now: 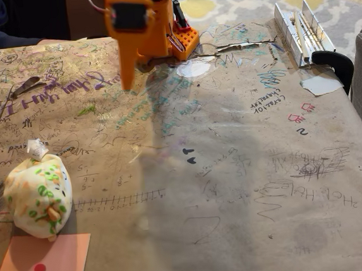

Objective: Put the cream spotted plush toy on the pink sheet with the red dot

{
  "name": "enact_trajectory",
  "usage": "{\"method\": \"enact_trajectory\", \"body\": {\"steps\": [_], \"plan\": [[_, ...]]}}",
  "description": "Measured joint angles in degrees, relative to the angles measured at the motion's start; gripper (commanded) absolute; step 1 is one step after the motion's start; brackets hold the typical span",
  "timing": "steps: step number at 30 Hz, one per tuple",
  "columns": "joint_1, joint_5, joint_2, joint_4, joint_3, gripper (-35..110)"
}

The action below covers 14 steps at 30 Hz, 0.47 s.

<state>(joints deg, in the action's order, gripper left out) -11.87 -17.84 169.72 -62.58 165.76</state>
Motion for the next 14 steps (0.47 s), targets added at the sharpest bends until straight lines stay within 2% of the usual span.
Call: {"method": "enact_trajectory", "body": {"steps": [3,8,14], "plan": [[7.21,1.41,16.44,-5.62,4.75,0],[13.45,2.20,21.62,-8.09,6.06,0],[13.80,2.64,22.76,-8.17,6.06,0]]}}
